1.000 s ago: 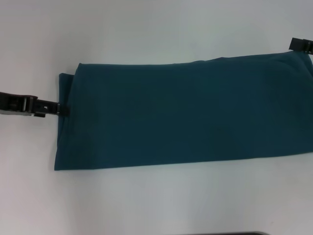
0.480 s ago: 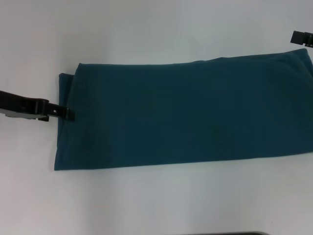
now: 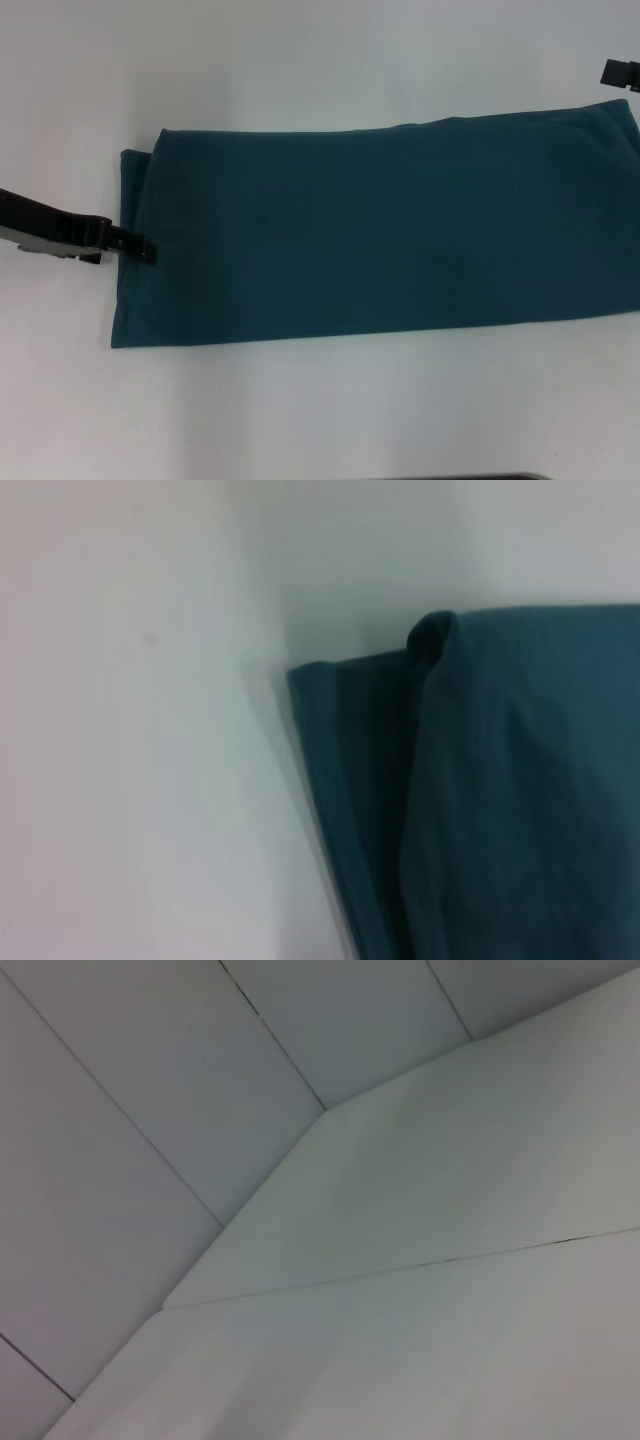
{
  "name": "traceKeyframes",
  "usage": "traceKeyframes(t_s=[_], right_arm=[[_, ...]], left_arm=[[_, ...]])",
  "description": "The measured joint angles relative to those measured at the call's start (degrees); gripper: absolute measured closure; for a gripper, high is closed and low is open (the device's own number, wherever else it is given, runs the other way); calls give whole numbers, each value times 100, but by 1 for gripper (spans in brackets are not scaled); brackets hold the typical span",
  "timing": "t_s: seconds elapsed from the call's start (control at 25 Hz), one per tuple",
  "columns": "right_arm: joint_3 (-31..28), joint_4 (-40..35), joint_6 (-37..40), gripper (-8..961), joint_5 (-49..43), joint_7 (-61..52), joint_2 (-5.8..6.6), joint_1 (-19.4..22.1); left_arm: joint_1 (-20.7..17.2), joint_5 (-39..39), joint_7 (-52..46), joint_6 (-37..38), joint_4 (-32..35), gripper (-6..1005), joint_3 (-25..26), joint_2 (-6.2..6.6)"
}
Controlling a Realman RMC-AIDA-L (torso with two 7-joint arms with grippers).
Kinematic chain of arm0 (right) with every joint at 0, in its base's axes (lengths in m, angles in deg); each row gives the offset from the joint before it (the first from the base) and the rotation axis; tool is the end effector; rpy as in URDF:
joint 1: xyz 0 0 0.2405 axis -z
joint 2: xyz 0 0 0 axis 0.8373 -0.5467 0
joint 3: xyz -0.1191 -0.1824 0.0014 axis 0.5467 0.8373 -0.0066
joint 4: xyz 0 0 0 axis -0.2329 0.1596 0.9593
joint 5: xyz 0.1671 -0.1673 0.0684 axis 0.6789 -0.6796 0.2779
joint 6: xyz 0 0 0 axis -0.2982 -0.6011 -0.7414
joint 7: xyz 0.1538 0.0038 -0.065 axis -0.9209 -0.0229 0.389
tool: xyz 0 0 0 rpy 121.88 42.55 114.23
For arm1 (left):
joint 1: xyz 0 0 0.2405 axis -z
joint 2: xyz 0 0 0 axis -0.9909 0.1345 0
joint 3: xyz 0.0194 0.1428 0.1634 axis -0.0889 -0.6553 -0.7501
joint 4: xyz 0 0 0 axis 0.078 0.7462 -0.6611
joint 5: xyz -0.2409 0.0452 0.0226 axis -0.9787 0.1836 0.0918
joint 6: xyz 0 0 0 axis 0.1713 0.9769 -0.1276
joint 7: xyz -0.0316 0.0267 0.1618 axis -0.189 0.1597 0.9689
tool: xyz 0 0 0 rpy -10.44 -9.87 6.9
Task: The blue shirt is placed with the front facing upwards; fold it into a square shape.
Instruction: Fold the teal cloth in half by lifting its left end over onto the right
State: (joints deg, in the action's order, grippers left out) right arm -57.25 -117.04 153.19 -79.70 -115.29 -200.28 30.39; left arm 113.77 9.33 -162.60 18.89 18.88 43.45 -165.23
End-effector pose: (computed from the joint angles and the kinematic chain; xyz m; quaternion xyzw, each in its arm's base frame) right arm 0.3247 0.3375 0.1118 -0.8057 0.4641 0.2971 0.2175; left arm -0.2634 0.3532 0.0303 -0.7869 -0.5903 0.0727 0.1645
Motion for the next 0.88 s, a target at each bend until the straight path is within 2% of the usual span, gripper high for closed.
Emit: traceKeyframes(t_s=[0.88], right_arm=[[2, -2, 13, 70, 0, -3, 11, 36]], left_arm=[[125, 12, -104, -71, 323, 175, -117, 0]])
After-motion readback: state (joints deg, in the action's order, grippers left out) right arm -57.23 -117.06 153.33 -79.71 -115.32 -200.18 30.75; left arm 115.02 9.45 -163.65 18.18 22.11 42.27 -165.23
